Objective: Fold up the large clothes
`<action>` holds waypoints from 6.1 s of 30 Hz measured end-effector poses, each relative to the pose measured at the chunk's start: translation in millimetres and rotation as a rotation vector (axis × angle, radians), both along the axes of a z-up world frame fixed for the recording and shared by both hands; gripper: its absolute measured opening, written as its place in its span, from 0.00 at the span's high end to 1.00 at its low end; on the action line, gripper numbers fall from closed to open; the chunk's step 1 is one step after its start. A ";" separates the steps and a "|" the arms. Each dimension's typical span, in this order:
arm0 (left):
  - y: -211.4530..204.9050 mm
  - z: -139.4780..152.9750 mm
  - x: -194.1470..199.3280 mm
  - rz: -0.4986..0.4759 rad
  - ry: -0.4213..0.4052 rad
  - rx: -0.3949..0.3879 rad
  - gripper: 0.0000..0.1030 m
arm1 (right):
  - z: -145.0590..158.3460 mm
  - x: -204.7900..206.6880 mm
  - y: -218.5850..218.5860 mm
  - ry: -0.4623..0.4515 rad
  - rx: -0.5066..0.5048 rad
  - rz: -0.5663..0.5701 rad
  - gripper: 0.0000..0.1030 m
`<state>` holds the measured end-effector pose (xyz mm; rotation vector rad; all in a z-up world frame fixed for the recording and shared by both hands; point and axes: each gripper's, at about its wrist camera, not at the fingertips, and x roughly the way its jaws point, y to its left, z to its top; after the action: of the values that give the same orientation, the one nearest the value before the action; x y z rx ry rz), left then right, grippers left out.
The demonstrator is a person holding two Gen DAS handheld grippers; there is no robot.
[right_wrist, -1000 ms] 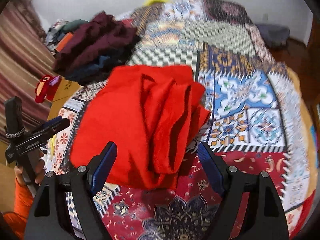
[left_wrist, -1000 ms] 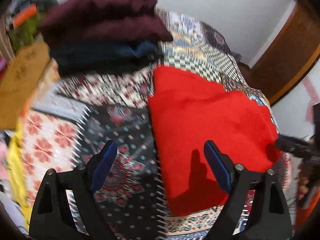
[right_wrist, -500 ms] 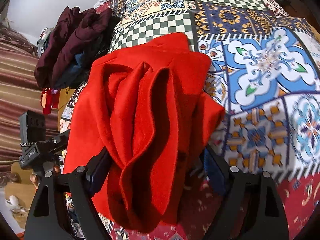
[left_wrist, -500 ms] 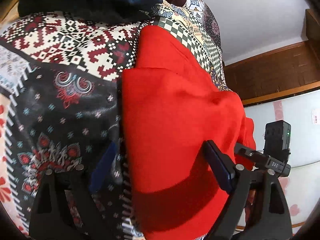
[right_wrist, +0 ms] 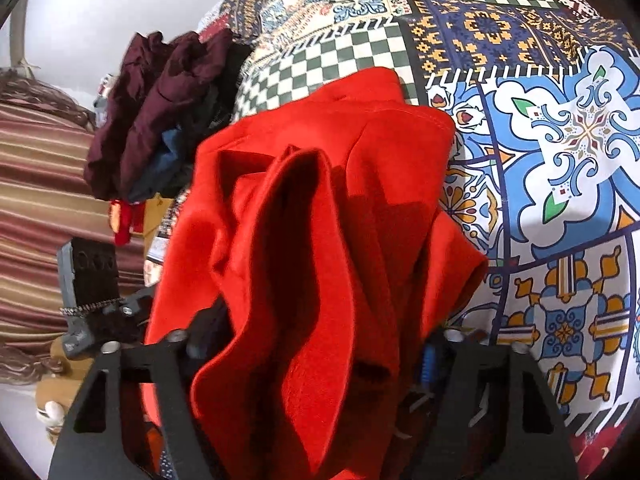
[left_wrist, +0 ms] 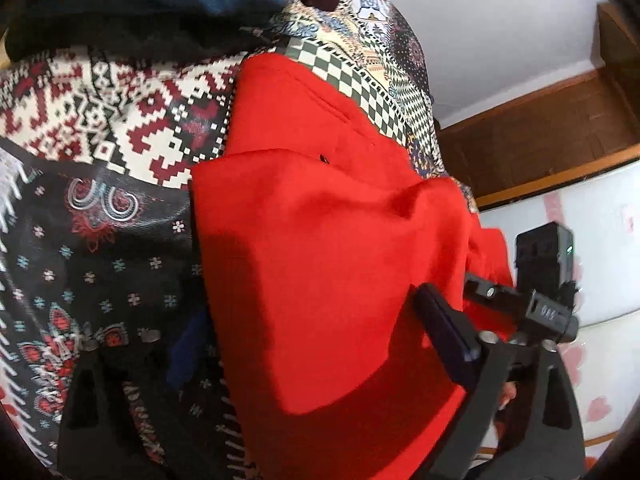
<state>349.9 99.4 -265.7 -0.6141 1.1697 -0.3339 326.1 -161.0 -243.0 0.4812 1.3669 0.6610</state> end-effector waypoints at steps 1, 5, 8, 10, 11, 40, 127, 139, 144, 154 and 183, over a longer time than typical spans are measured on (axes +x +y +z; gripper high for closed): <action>-0.3 1.9 -1.4 -0.003 -0.008 0.007 0.19 | 1.9 -1.2 -1.3 -0.007 0.009 0.002 0.47; 7.2 18.7 -10.9 0.012 -0.041 0.007 0.49 | 13.7 -3.4 -6.0 -0.021 0.057 0.001 0.65; 4.9 36.1 -17.3 -0.003 -0.084 0.014 0.60 | 29.3 -5.6 -2.6 -0.057 0.067 0.013 0.69; 1.6 52.0 -21.0 -0.011 -0.126 0.034 0.62 | 43.1 -9.1 4.3 -0.097 0.051 0.029 0.70; 0.5 61.0 -22.1 -0.014 -0.149 0.046 0.63 | 49.1 -10.7 7.8 -0.112 0.047 0.035 0.70; 191.2 265.8 73.8 0.150 -0.603 0.251 0.64 | 211.2 125.9 216.5 -0.534 0.210 0.102 0.71; 31.5 300.6 -302.5 0.583 -1.050 0.675 0.00 | 315.1 -231.2 111.4 -1.346 -0.104 -0.173 0.00; 34.4 298.5 -297.6 0.604 -1.035 0.676 0.00 | 311.4 -232.5 106.5 -1.326 -0.100 -0.172 0.00; 35.4 296.2 -295.1 0.608 -1.024 0.666 0.00 | 311.4 -231.9 106.0 -1.320 -0.103 -0.170 0.00; 35.2 294.7 -291.2 0.611 -1.010 0.658 0.00 | 311.7 -231.2 104.3 -1.306 -0.102 -0.166 0.00; 27.2 291.5 -284.5 0.558 -1.007 0.624 0.00 | 309.7 -227.8 102.9 -1.273 -0.099 -0.177 0.00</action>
<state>65.4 126.6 25.8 -0.1363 0.0729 0.2069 98.3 -58.1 66.7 0.0305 0.1443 0.5666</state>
